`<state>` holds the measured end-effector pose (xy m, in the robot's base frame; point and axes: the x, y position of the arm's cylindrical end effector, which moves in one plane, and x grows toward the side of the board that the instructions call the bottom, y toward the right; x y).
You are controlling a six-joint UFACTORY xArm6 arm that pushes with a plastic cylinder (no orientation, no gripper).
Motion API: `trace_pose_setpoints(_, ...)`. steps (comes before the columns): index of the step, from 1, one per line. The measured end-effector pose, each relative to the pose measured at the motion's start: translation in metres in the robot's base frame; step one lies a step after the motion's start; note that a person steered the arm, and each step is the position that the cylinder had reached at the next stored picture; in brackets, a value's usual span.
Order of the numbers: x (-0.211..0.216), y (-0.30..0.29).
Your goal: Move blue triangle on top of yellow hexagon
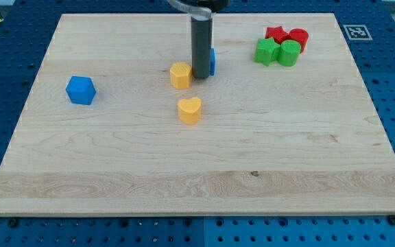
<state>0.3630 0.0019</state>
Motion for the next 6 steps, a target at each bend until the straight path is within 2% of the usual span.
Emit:
trace_pose_setpoints(2, -0.017, 0.071)
trace_pose_setpoints(3, -0.044, 0.079)
trace_pose_setpoints(6, -0.032, 0.008)
